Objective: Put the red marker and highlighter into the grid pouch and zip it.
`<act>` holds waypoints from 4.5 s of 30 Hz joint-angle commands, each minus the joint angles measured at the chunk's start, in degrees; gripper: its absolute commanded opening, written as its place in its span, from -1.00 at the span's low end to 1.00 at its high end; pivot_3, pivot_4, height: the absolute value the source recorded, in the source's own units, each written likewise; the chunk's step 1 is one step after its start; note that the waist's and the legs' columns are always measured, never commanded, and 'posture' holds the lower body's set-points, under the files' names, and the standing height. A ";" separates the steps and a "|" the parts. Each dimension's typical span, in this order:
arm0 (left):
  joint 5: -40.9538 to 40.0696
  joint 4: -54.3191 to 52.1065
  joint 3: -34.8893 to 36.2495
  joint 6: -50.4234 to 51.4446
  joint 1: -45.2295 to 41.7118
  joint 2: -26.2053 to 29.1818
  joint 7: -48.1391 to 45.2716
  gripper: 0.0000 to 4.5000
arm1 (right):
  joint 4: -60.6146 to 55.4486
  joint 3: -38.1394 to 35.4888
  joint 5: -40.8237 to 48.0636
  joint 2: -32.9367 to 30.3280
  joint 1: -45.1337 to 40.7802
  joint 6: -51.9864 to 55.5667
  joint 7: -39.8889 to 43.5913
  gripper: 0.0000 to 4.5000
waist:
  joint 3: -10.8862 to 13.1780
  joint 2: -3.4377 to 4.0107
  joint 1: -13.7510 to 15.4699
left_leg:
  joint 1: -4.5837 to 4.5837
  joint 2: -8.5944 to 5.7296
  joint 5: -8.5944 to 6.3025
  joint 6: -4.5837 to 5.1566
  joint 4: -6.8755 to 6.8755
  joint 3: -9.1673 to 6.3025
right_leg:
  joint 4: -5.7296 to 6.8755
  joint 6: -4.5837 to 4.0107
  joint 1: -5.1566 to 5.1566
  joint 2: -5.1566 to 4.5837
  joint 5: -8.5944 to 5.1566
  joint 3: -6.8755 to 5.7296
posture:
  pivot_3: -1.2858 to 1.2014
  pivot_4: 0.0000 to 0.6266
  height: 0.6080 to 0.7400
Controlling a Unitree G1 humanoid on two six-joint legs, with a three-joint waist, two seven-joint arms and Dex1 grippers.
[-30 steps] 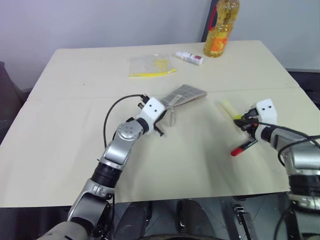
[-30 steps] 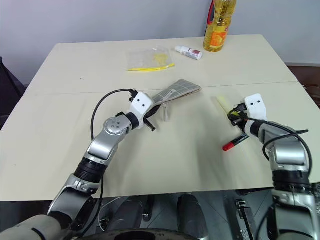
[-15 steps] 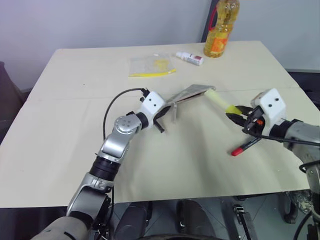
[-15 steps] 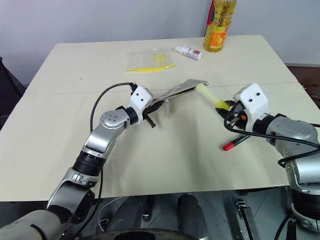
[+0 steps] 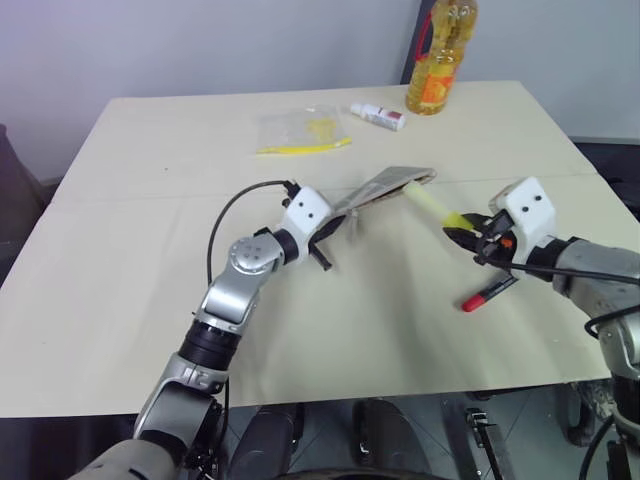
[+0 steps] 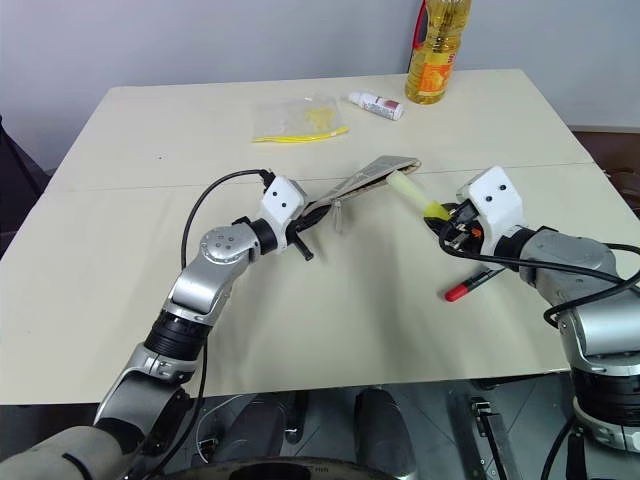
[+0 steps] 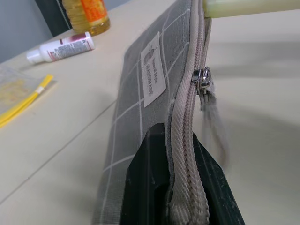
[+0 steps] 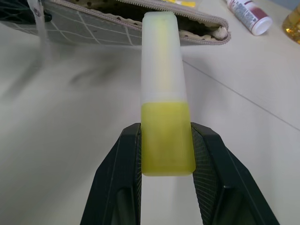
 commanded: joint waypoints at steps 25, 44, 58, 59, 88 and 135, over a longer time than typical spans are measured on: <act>2.36 -4.28 -8.37 -16.19 0.59 9.53 -16.27 -1.00 | -10.73 18.26 -7.42 -12.13 -4.24 -4.43 9.31 -0.61 | 0.01 0.01 -0.03 | -0.14 0.01 -0.02 0.02 0.00 0.00 | -0.09 -0.17 -0.11 -0.04 -0.10 0.00 | 0.03 -0.52 1.00; 5.45 4.02 -6.07 -8.51 -1.19 3.05 -4.36 -1.00 | -12.56 -13.77 1.07 -0.87 8.20 16.61 -3.24 0.70 | 0.00 -0.06 1.00 | -0.18 0.00 -0.03 0.04 0.08 -0.03 | -0.07 -0.02 -0.08 -0.04 -0.01 -0.03 | 0.03 -0.52 1.00; 5.92 15.55 -6.64 -16.20 -7.44 -2.94 -2.71 -1.00 | -23.28 -18.36 -13.26 31.21 4.12 44.85 -33.90 0.70 | -0.08 0.07 1.46 | -0.19 -0.04 -0.03 0.04 0.06 0.00 | 0.03 -0.01 -0.20 -0.03 0.00 0.00 | 0.03 -0.52 1.00; 5.93 15.80 -6.52 -16.46 -7.55 -3.09 -2.63 -1.00 | -22.65 -17.78 -14.24 31.80 4.10 44.85 -35.07 0.70 | -0.08 0.07 1.45 | -0.20 -0.06 -0.03 0.04 0.06 0.00 | 0.01 -0.01 -0.21 -0.03 0.00 0.01 | 0.03 -0.52 1.00; 2.01 7.15 -1.81 -10.70 -4.93 0.61 -3.29 -1.00 | -14.87 7.43 -14.99 -10.80 4.90 -1.53 -3.77 -0.90 | 0.04 -0.03 0.02 | -0.19 -0.04 -0.03 0.07 0.08 0.02 | 0.00 0.19 -0.10 -0.03 -0.05 -0.10 | 0.03 -0.52 1.00; 2.97 -4.22 -8.88 -8.39 -0.75 4.76 -13.13 -1.00 | -9.74 29.53 -36.73 -6.50 -9.21 -12.86 7.18 -0.68 | 0.03 -0.01 -0.01 | -0.19 -0.04 -0.04 0.05 0.07 -0.01 | -0.01 0.15 -0.14 -0.05 -0.05 -0.05 | 0.03 -0.52 1.00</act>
